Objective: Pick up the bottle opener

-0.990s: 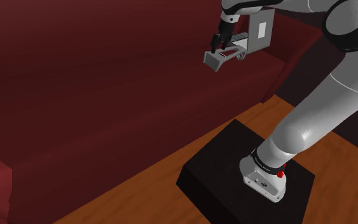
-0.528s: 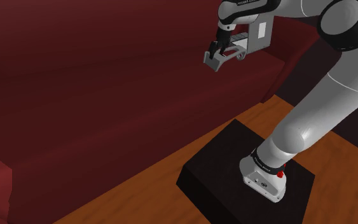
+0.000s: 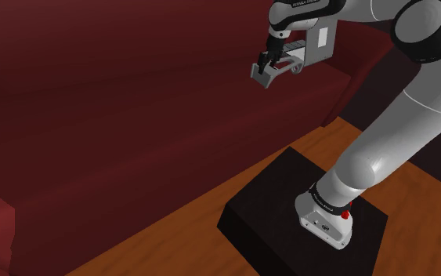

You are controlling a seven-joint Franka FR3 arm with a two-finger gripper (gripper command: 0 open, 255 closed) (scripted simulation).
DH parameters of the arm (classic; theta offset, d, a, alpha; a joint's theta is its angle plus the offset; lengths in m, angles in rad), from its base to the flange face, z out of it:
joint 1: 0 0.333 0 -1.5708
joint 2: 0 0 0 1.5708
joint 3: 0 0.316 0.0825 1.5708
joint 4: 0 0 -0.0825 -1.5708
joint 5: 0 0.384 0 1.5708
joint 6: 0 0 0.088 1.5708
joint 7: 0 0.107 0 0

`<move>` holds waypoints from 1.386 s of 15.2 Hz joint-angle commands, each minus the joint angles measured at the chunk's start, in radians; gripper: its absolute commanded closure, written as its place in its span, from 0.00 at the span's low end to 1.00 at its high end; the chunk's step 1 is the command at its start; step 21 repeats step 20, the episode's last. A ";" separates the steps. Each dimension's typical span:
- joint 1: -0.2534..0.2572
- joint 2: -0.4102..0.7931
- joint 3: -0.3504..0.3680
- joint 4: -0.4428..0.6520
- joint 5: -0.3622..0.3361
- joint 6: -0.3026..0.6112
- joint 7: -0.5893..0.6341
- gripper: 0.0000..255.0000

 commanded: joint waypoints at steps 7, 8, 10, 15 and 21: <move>0.001 -0.011 0.001 0.038 -0.002 -0.051 -0.001 1.00; 0.001 -0.014 0.001 0.049 -0.002 -0.064 -0.002 1.00; 0.001 -0.019 0.001 0.070 -0.002 -0.090 -0.002 1.00; 0.002 -0.026 0.002 0.129 -0.003 -0.156 -0.004 1.00; 0.002 -0.028 0.002 0.169 -0.003 -0.198 -0.006 1.00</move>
